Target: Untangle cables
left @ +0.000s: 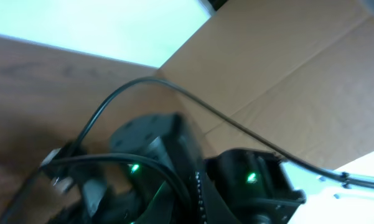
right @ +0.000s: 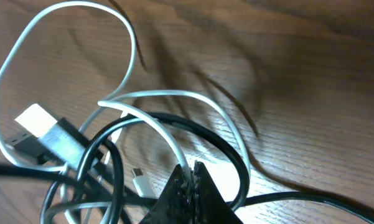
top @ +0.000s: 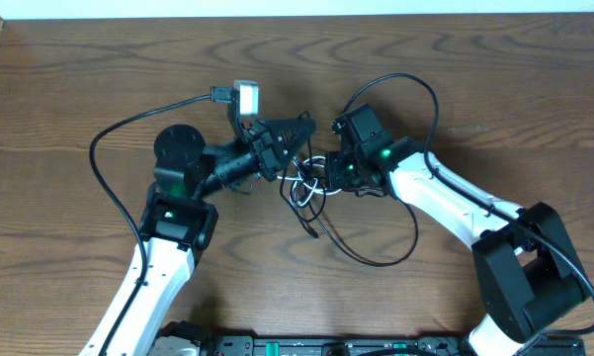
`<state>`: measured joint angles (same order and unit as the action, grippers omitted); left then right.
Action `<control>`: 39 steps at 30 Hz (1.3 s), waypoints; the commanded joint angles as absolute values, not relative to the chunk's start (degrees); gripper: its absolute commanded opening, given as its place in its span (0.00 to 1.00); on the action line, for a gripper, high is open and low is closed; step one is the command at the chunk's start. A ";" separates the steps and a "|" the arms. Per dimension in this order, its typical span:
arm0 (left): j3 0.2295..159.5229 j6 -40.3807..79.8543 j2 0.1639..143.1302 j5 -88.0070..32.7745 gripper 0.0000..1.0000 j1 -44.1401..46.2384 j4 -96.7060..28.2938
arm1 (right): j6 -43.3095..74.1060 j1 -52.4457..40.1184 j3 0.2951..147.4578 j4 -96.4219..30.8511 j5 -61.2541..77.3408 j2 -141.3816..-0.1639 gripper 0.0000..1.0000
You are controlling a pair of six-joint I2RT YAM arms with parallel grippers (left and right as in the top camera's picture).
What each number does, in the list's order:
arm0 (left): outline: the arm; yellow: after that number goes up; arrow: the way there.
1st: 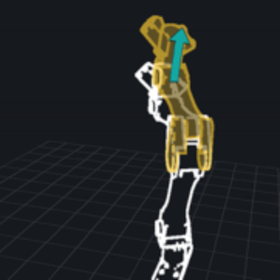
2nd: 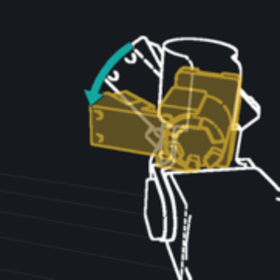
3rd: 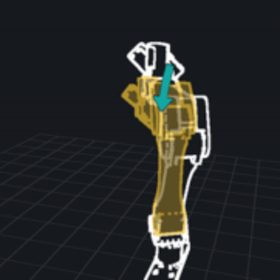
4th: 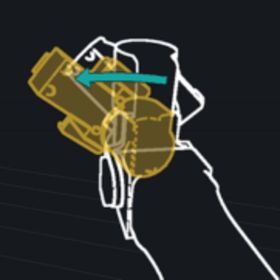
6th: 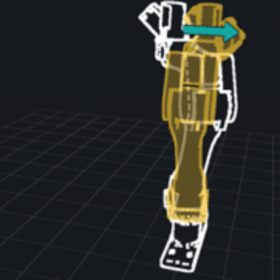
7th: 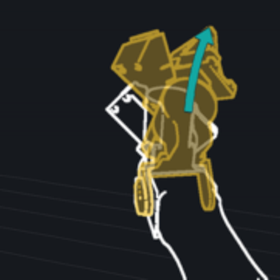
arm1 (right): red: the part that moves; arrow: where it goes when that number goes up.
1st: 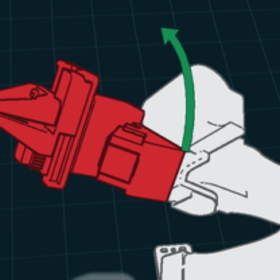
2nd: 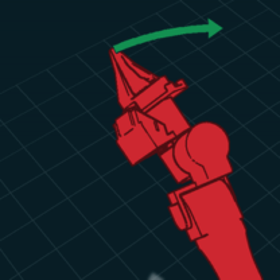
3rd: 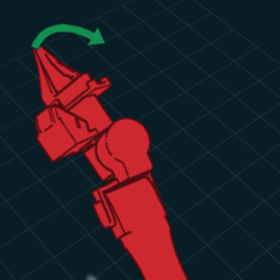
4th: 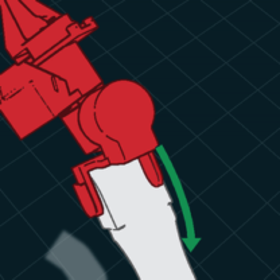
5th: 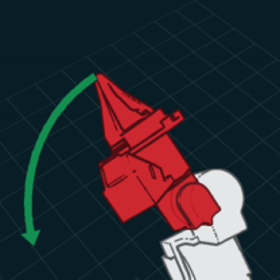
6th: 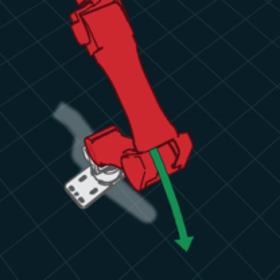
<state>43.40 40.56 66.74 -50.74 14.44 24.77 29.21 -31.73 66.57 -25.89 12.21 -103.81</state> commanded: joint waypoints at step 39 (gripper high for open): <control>43.40 22.68 65.78 -30.98 0.08 14.55 -3.36 | 2.35 -20.25 66.63 -33.17 16.12 -94.76 0.48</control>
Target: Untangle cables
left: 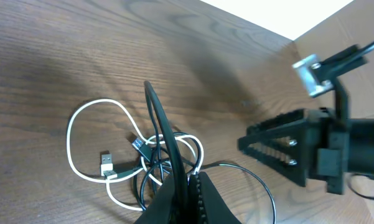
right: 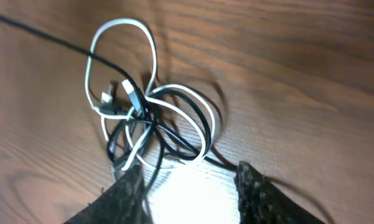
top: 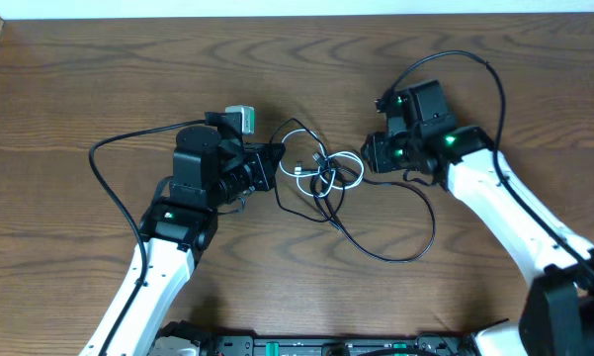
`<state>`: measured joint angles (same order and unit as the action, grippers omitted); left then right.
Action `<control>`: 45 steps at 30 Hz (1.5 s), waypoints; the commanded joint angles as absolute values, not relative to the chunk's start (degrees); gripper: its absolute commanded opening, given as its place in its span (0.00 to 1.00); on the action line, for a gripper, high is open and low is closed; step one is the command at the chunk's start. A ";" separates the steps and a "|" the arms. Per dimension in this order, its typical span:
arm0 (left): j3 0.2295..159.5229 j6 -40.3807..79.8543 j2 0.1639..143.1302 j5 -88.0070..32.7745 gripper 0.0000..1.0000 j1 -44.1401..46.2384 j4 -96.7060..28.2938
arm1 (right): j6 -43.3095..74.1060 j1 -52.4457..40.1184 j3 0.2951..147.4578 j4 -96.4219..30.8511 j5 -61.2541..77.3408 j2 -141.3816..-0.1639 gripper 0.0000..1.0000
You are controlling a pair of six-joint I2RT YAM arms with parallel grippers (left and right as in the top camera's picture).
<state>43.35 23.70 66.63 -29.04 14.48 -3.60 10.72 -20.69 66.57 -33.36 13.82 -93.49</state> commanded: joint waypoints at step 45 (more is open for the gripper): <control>43.40 22.74 64.93 -36.88 0.08 14.59 -2.35 | -0.64 -21.85 66.63 -17.10 21.56 -109.84 0.02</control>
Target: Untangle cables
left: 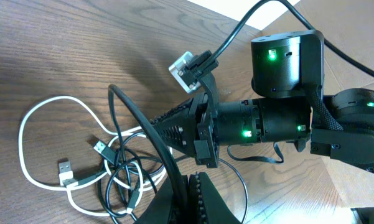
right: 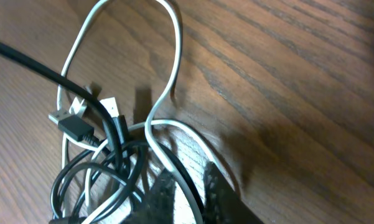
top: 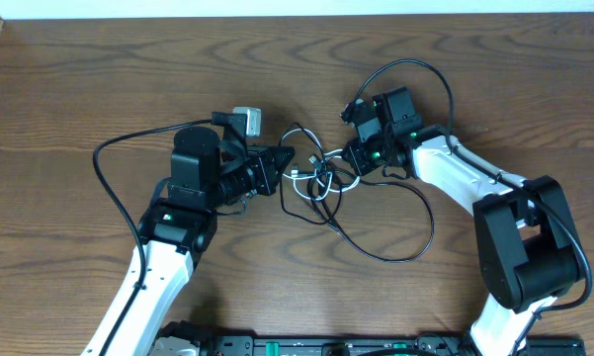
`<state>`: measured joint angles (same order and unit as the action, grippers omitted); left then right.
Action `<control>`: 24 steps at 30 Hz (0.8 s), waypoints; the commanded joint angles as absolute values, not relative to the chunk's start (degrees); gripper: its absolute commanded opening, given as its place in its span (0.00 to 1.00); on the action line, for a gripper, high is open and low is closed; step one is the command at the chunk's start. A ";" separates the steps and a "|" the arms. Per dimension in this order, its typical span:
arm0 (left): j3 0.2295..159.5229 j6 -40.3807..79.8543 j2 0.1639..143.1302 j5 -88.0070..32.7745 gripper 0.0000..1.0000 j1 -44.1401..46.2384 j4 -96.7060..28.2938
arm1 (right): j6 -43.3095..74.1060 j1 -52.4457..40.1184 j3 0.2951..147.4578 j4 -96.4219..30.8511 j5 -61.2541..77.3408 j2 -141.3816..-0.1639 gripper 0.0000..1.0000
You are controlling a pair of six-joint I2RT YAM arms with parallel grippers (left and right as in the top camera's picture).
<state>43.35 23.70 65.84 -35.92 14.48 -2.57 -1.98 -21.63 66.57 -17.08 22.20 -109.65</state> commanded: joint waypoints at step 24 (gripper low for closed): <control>43.40 22.46 65.06 -31.18 0.08 14.55 -4.69 | 15.92 -18.87 67.83 -21.85 9.32 -82.74 0.01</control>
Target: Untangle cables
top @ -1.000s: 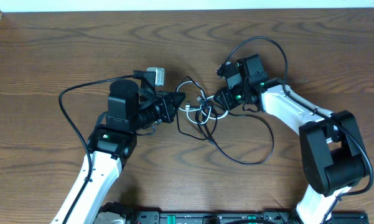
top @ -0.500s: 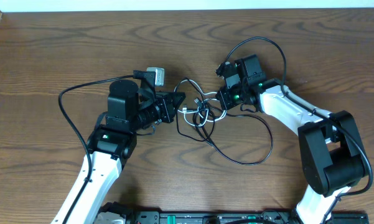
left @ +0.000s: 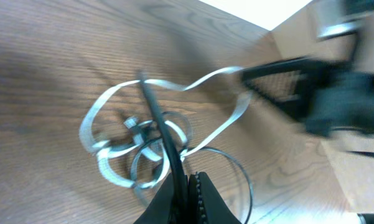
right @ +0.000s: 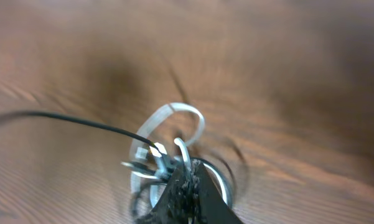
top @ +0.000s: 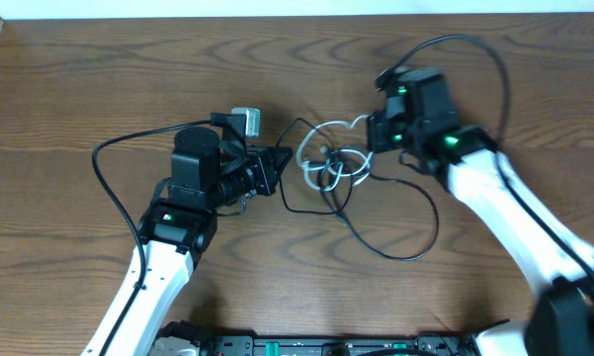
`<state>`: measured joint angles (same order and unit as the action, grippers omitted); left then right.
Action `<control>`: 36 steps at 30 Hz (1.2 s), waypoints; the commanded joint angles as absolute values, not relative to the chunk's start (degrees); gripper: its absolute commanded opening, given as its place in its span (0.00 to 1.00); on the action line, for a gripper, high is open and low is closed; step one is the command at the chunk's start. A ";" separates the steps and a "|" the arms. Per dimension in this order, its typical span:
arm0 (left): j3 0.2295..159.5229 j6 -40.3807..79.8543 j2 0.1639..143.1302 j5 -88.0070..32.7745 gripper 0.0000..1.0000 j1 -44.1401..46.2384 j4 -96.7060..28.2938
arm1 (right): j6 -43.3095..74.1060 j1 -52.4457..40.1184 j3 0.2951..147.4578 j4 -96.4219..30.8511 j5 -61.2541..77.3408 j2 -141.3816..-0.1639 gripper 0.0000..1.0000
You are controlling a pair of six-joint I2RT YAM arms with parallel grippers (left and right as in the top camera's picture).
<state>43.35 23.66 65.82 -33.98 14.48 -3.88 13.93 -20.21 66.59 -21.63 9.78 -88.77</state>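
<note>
A tangle of one white cable (top: 336, 124) and one black cable (top: 283, 193) lies mid-table. My left gripper (top: 280, 161) sits at the tangle's left side, shut on the black cable (left: 157, 115). At the tangle's upper right, my right gripper (top: 372, 132) is shut on a loop of the white cable (right: 174, 109), which is drawn out toward it. From the left wrist the white cable (left: 106, 99) shows as blurred loops, with the right gripper (left: 249, 73) beyond. The black cable (right: 68, 118) leads off left in the right wrist view.
The wooden table (top: 79, 79) runs to a white strip at the back. A cardboard box stands at the far left edge. The arms' own black leads arc over the table at left (top: 97, 158) and upper right (top: 474, 44).
My right gripper was at the tangle's right side with its fingers a little apart. Now it is shut on the white cable and stands farther up and right, and the white loops are stretched. The left gripper holds still.
At first both grippers were close together over the tangle. Then they stood apart, the left shut on the black cable, the right open and clear. The right gripper was then back at the tangle, and now grips the white cable, drawn away from the left.
</note>
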 commanded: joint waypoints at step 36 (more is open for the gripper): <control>43.40 21.69 65.04 -25.45 0.08 14.44 -7.03 | 18.15 -17.69 67.81 -42.48 6.57 -90.56 0.27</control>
